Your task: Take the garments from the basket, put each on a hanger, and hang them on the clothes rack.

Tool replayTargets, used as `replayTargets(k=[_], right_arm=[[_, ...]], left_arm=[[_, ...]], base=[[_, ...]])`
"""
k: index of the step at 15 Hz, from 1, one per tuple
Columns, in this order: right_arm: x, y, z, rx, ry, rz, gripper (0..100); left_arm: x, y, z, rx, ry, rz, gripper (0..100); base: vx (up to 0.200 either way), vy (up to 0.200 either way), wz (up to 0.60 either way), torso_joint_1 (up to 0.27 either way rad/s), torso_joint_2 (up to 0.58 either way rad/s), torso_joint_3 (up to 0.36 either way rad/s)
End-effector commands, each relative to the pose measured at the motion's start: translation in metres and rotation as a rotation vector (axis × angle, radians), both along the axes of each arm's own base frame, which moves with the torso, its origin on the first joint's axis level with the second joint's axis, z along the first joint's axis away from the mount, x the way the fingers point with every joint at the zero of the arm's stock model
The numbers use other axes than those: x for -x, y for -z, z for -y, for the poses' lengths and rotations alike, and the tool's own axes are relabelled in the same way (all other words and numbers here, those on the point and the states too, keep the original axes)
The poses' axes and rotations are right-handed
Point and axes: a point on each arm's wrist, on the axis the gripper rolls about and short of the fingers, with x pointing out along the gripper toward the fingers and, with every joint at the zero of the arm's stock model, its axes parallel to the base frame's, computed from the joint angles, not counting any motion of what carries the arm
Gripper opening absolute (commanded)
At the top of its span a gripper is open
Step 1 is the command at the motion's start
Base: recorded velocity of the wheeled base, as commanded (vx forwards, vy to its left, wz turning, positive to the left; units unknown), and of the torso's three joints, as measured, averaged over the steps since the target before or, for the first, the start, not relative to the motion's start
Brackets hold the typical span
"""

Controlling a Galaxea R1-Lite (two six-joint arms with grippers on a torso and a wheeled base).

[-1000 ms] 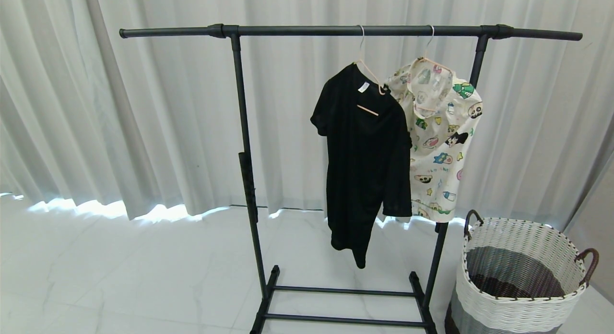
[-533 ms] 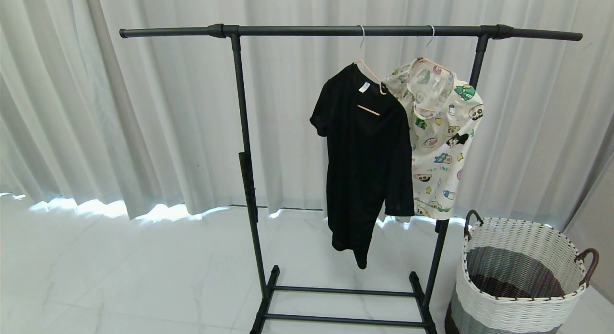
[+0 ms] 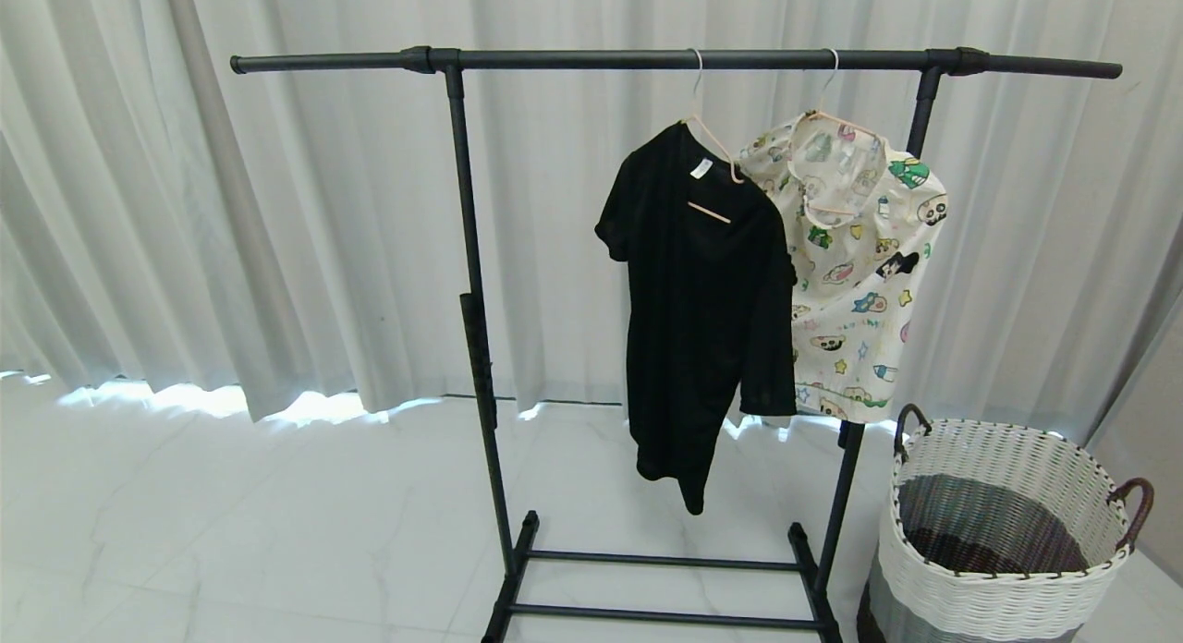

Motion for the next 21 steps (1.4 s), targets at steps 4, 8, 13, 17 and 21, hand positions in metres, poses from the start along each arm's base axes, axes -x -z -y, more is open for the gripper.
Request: replayTargets(k=[4,8,13,17,21], right_arm=[[0.0002,0.0009,0.0016,-0.106,0.124,-0.012,100],[0.0002,0.0009,0.0016,-0.106,0.124,-0.012,100],[0.0002,0.0009,0.0016,-0.106,0.124,-0.012,100],[0.0002,0.0009,0.0016,-0.106,0.124,-0.012,100],[0.0002,0.0009,0.0016,-0.081,0.122,-0.010,100]], left_arm=[[0.0001,0.0000,0.0000,0.000,-0.001,0.002,100],[0.0001,0.0001,0.0000,0.000,-0.001,0.001,100],[0.0001,0.0000,0.0000,0.000,-0.001,0.002,100],[0.0001,0.0000,0.0000,0.000,-0.001,0.002,100],[0.0001,0.0000,0.0000,0.000,-0.001,0.002,100]], base=[[0.000,0.000,0.00,0.000,0.00,0.000],[0.000,0.000,0.00,0.000,0.00,0.000],[0.000,0.000,0.00,0.000,0.00,0.000],[0.000,0.000,0.00,0.000,0.00,0.000],[0.000,0.000,0.00,0.000,0.00,0.000]])
